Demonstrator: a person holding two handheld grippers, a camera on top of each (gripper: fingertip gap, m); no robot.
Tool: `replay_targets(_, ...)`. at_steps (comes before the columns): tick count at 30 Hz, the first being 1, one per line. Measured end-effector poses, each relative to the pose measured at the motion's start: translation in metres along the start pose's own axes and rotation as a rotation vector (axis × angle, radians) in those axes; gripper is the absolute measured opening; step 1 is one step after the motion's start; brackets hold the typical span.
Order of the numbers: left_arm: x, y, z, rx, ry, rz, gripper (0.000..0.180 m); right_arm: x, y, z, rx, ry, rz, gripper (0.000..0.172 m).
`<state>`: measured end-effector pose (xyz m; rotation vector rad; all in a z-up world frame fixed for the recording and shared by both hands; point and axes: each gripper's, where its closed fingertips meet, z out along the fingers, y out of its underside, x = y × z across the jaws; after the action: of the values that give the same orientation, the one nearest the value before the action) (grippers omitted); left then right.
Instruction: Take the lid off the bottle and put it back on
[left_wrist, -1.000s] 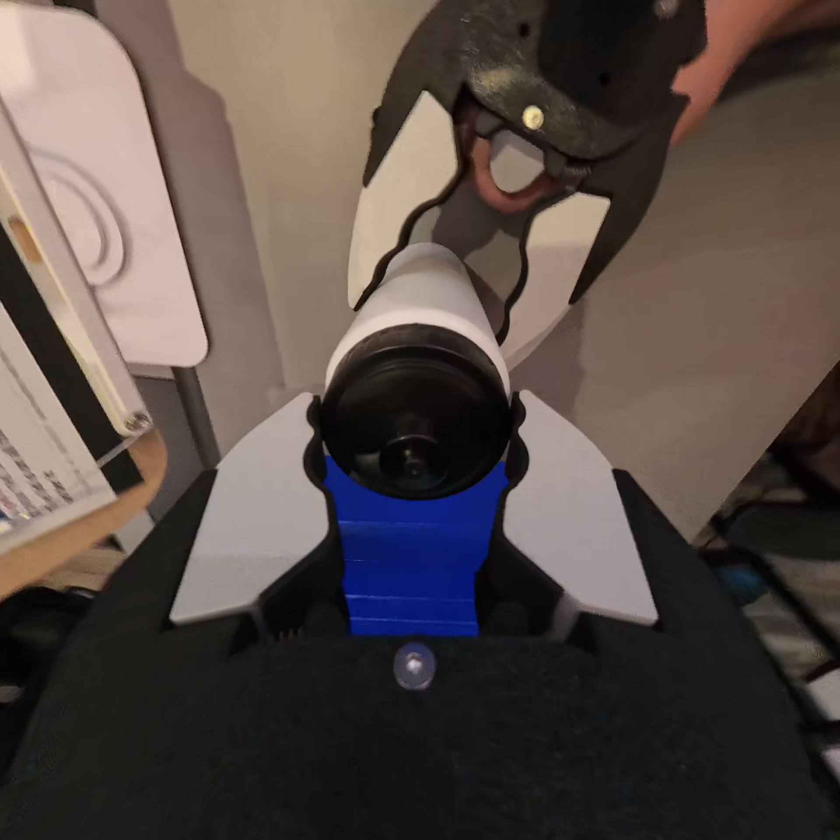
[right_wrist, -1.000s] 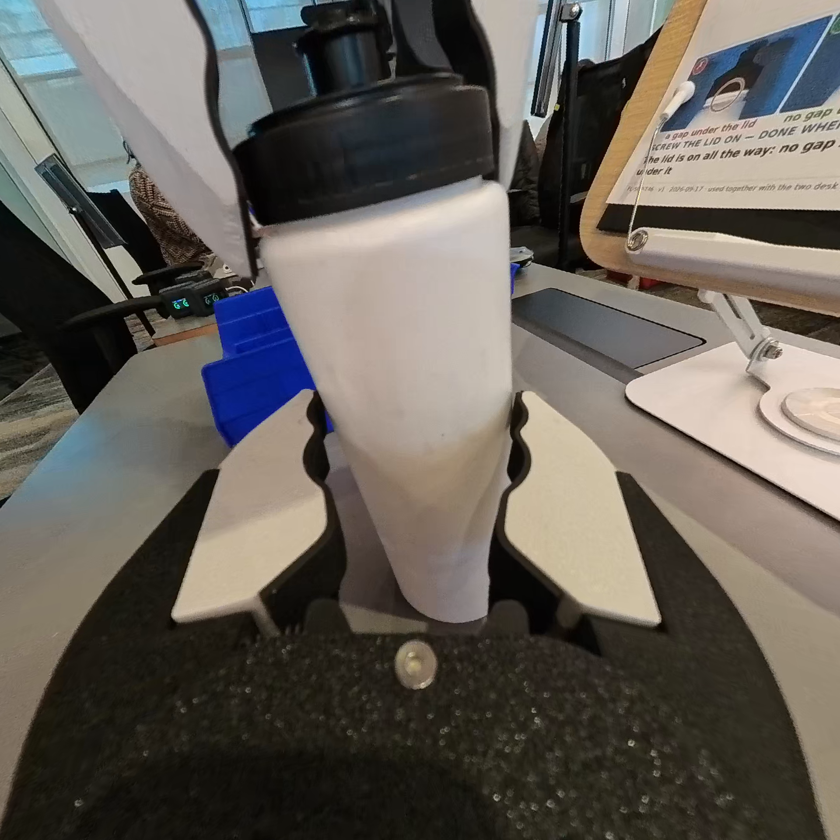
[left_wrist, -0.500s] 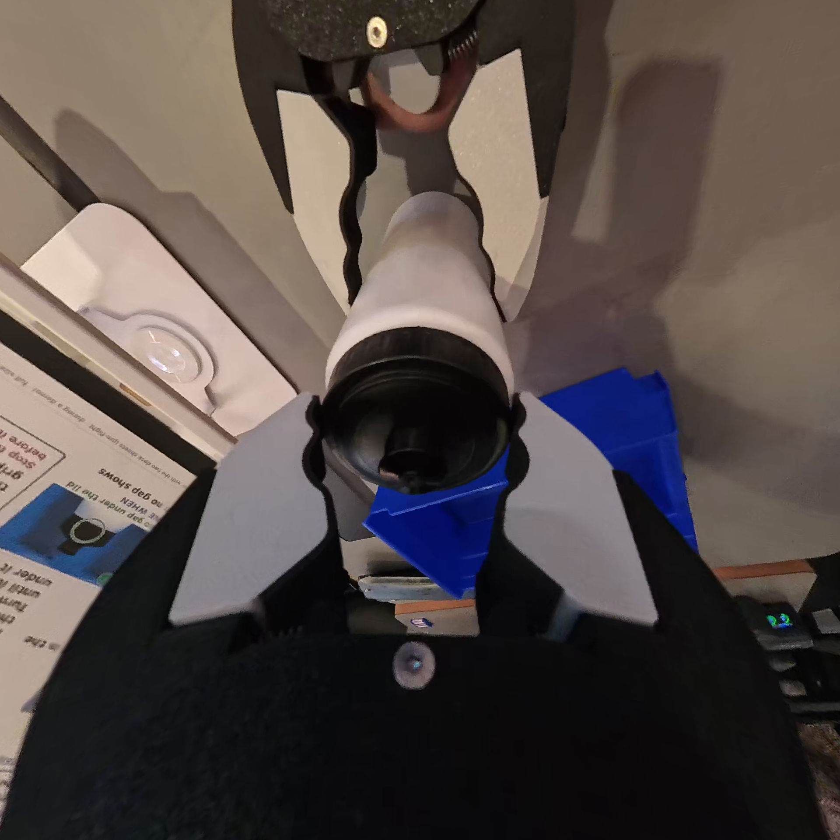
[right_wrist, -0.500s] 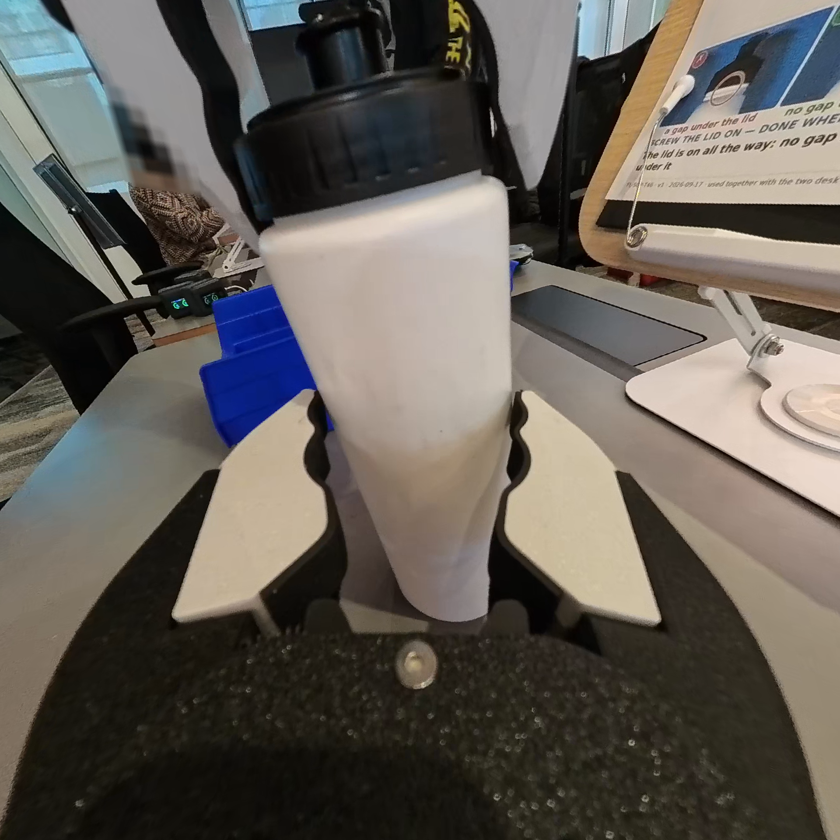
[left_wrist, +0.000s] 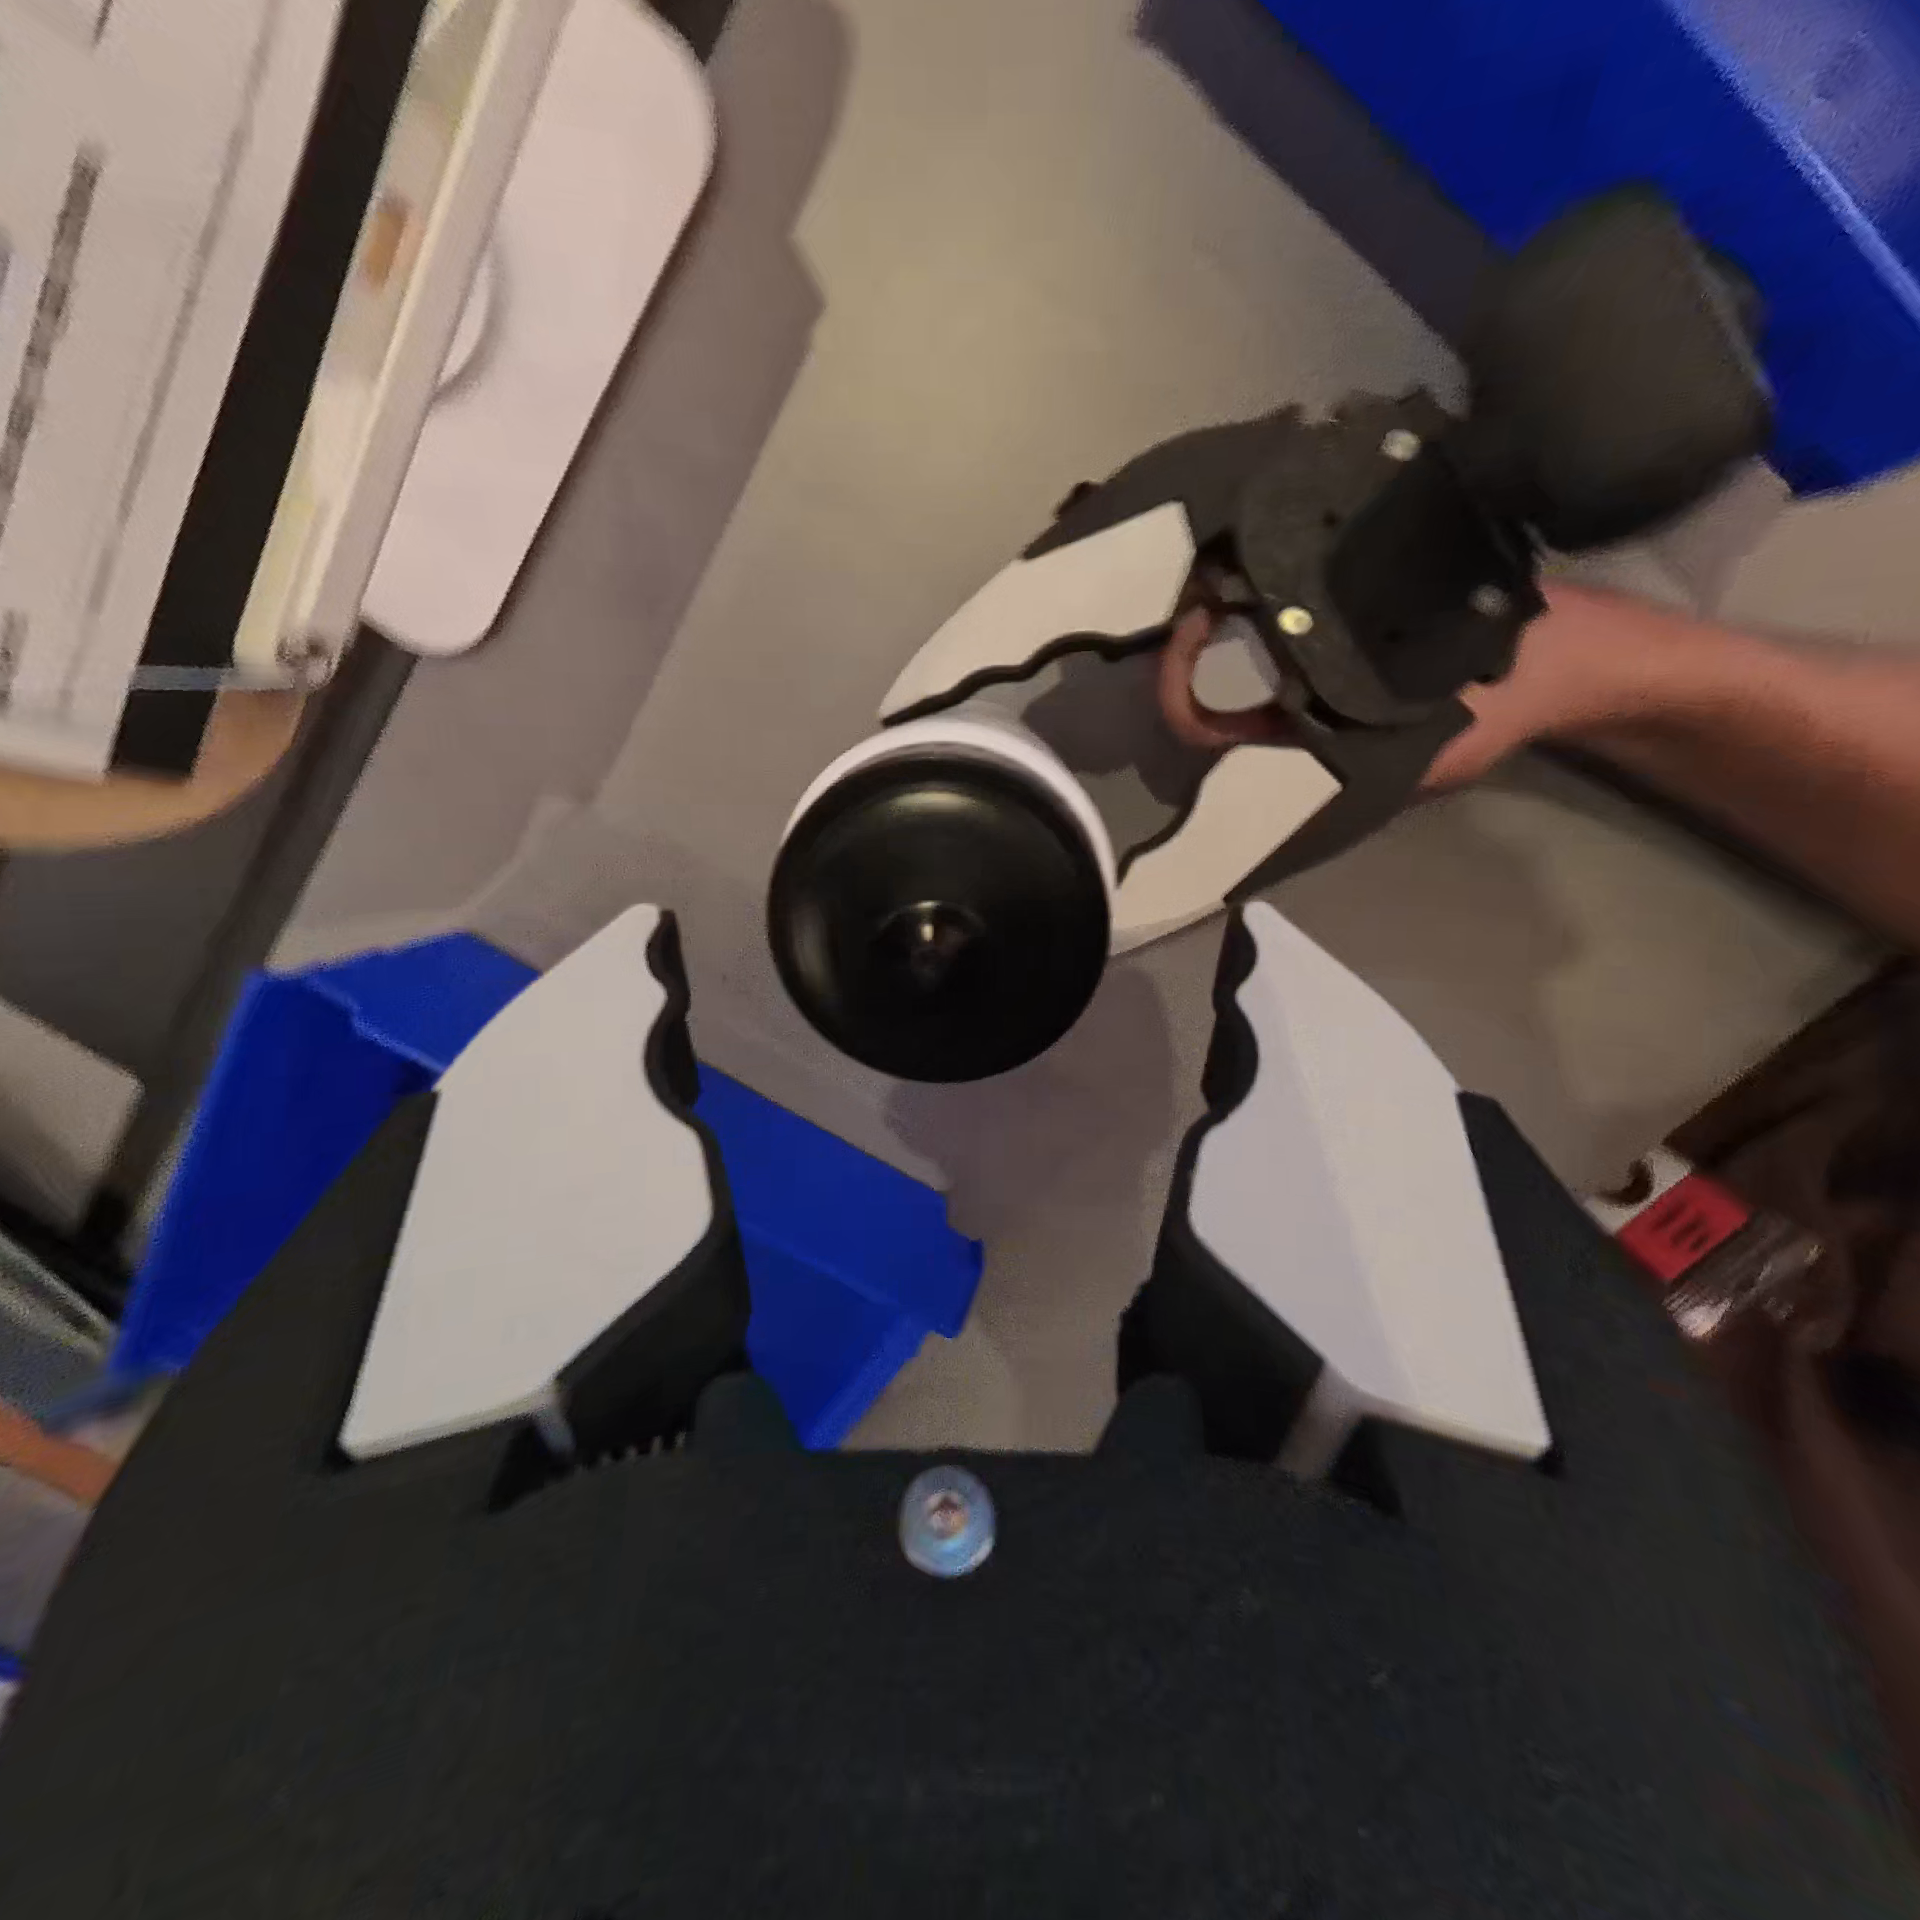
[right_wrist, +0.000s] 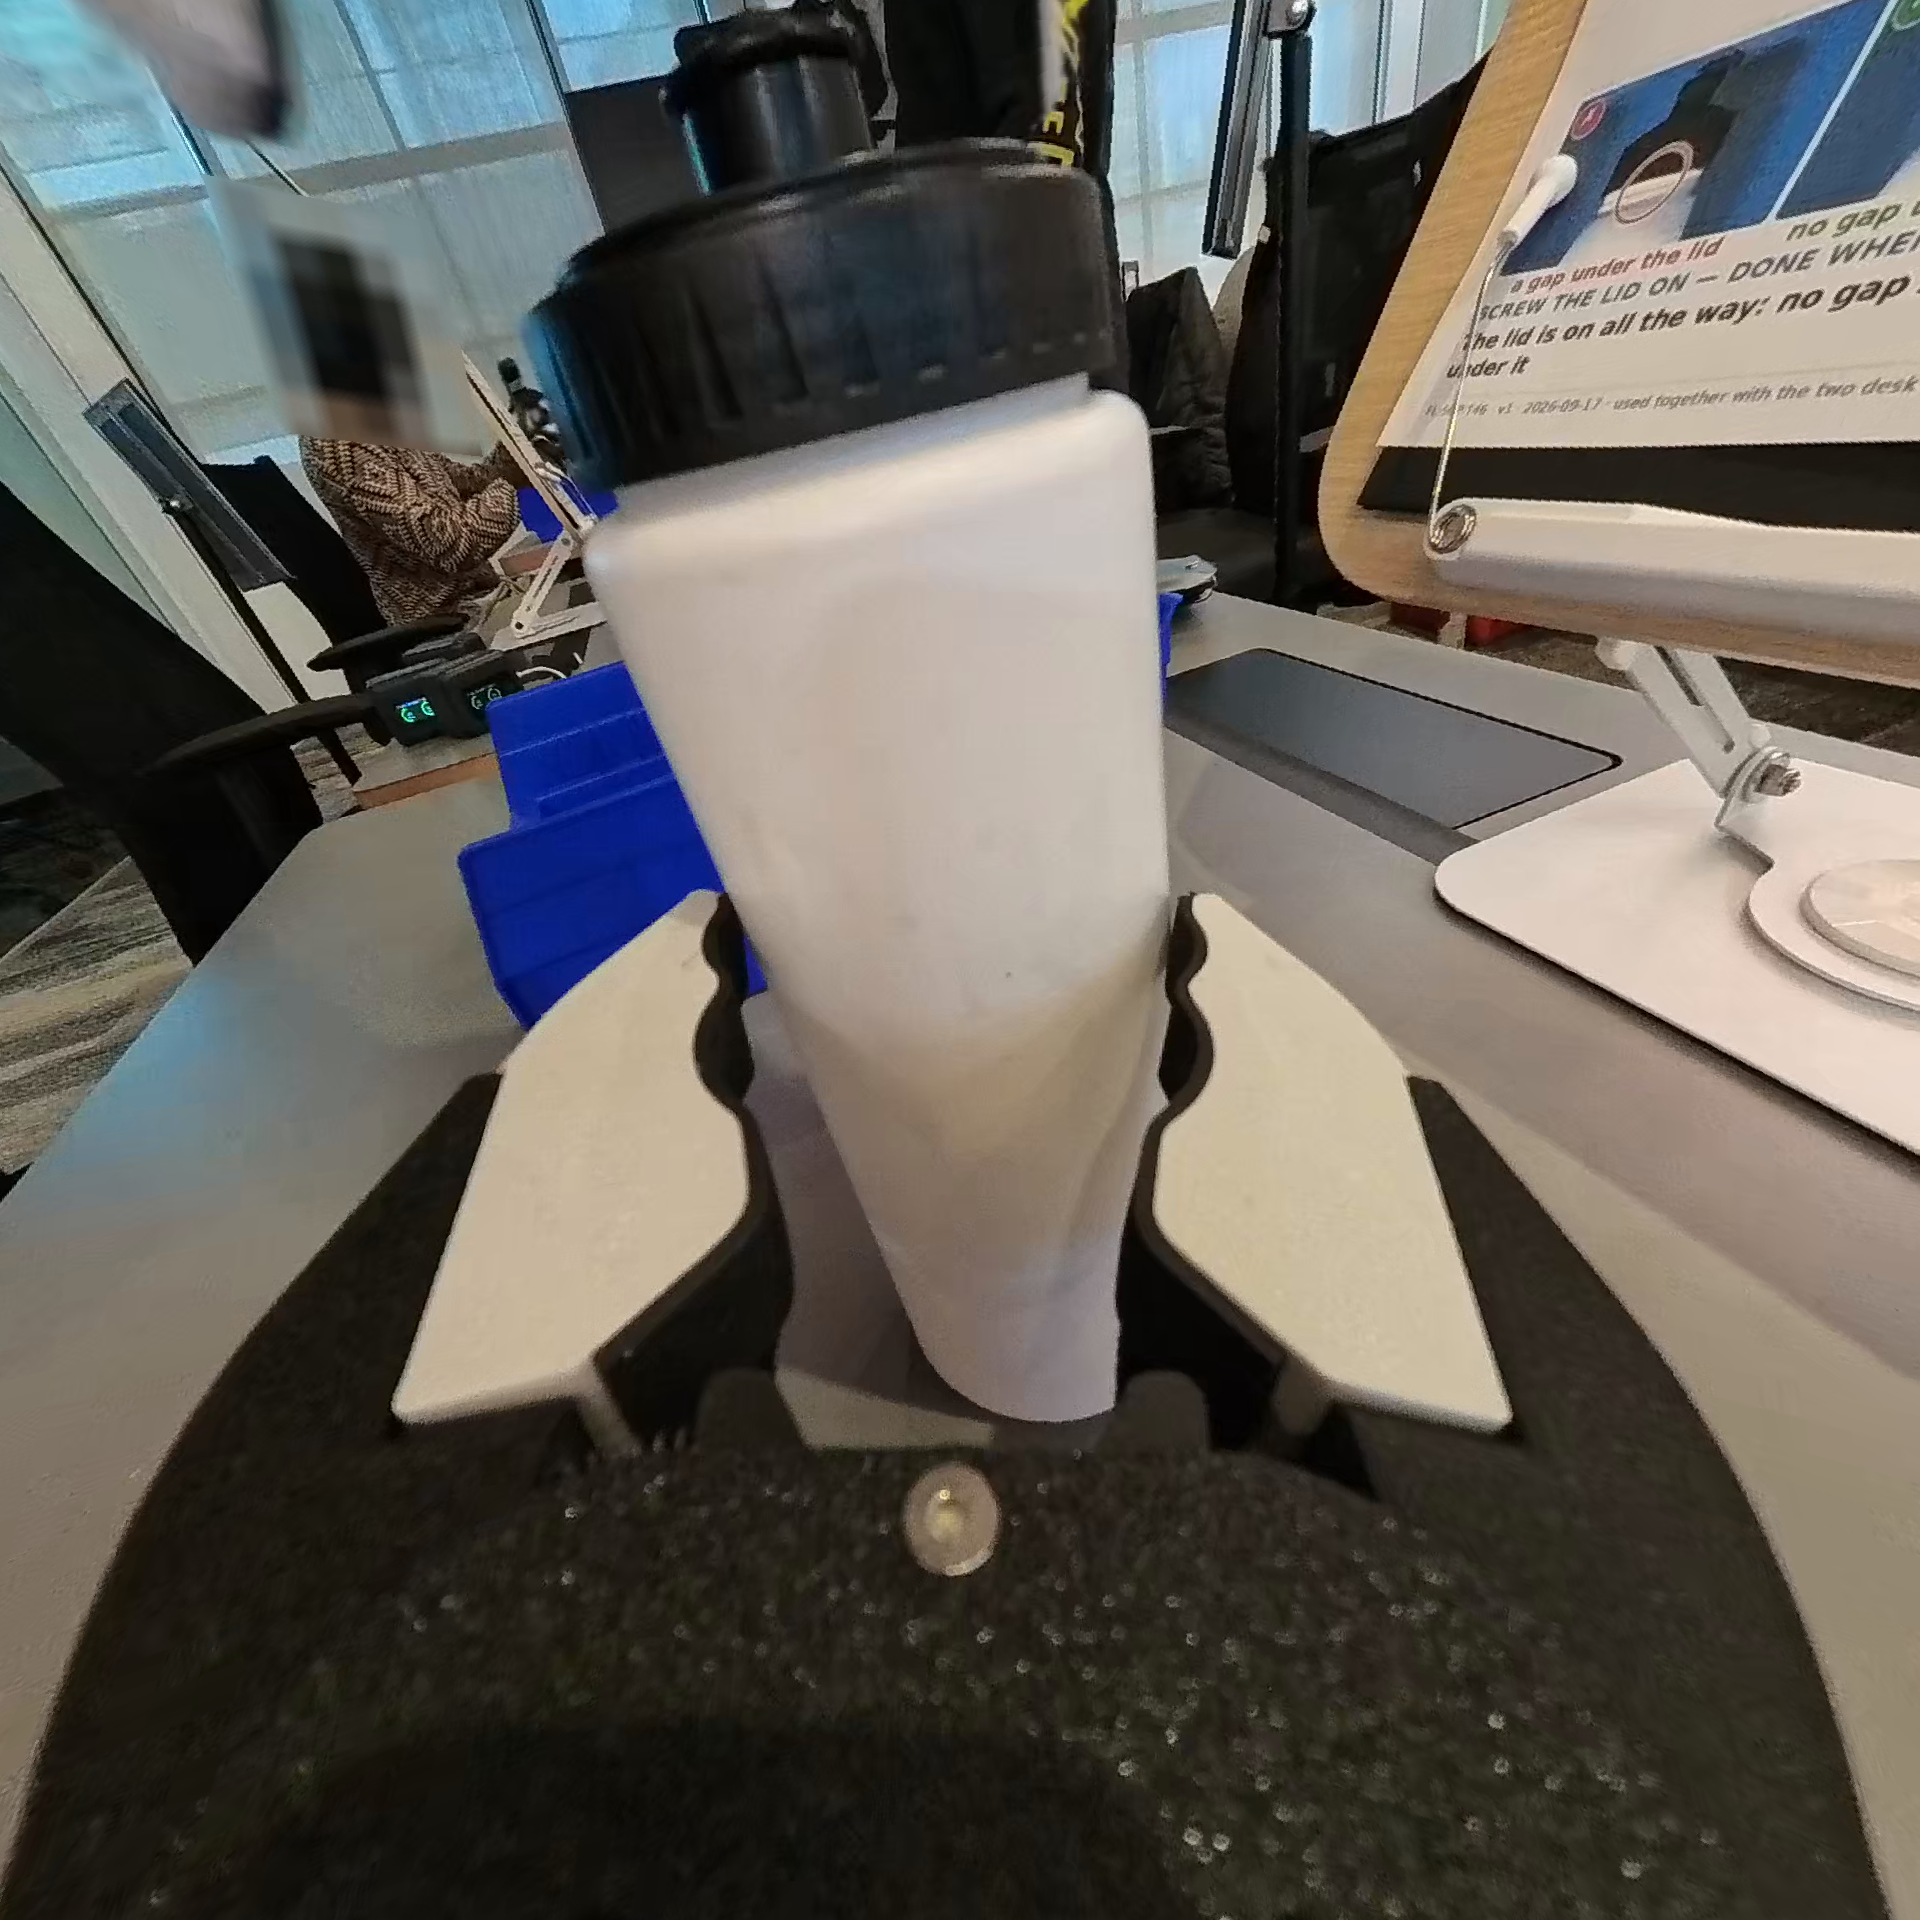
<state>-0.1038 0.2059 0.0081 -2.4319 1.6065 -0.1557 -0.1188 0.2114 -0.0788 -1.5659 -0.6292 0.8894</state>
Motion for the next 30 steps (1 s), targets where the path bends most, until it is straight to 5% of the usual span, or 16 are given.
replay_targets(4,-0.003,0.006,0.008,-0.016,-0.021,-0.170,0.079,-0.001,0.000,0.000,-0.005,0.003,-0.004,0.078)
replay_targets(10,0.002,0.012,0.011,-0.050,-0.037,-0.194,0.068,-0.002,0.001,-0.001,-0.013,0.006,-0.016,0.077)
replay_targets(30,-0.004,0.017,0.011,-0.189,0.080,0.694,0.068,-0.002,0.003,-0.001,-0.036,-0.006,-0.044,0.075)
